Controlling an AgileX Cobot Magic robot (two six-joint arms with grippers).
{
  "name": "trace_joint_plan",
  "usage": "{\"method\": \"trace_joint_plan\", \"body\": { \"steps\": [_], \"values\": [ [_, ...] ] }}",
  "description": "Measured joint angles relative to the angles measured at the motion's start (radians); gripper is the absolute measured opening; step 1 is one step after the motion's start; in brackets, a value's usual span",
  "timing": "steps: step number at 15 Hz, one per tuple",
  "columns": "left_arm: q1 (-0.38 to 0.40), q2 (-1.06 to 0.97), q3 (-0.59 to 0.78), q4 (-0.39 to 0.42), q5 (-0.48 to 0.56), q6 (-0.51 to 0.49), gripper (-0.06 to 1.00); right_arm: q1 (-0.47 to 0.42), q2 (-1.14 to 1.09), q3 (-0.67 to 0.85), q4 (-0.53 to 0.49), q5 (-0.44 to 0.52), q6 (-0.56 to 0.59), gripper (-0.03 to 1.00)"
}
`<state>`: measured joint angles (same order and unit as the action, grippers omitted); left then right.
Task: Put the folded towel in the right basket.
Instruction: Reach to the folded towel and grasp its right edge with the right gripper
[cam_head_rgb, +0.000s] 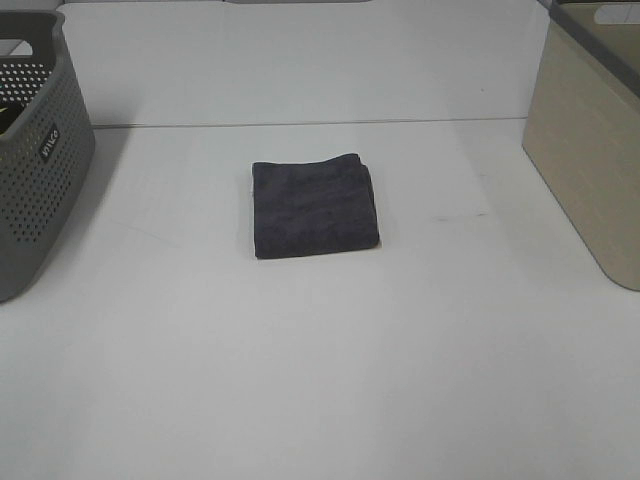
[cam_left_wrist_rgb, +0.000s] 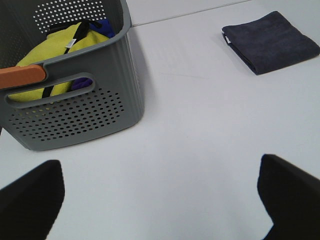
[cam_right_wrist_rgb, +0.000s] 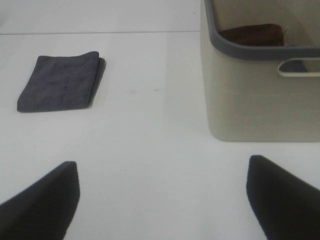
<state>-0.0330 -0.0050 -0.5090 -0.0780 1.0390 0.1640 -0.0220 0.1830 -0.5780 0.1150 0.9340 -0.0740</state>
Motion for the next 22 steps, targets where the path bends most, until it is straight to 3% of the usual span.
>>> {"method": "trace_joint_plan", "body": {
  "steps": [4,10,15,20,22],
  "values": [
    [0.000,0.000,0.000,0.000,0.000,0.000,0.99,0.000,0.401,-0.212,0.051,-0.134,0.000,0.79],
    [0.000,0.000,0.000,0.000,0.000,0.000,0.99,0.000,0.966,-0.576,0.226,-0.130,-0.123,0.75],
    [0.000,0.000,0.000,0.000,0.000,0.000,0.99,0.008,1.311,-0.834,0.283,-0.099,-0.189,0.75],
    [0.000,0.000,0.000,0.000,0.000,0.000,0.99,0.174,1.533,-0.996,0.226,-0.099,-0.192,0.75],
    [0.000,0.000,0.000,0.000,0.000,0.000,0.99,0.198,1.625,-1.052,0.245,-0.070,-0.178,0.75]
  ]
}}
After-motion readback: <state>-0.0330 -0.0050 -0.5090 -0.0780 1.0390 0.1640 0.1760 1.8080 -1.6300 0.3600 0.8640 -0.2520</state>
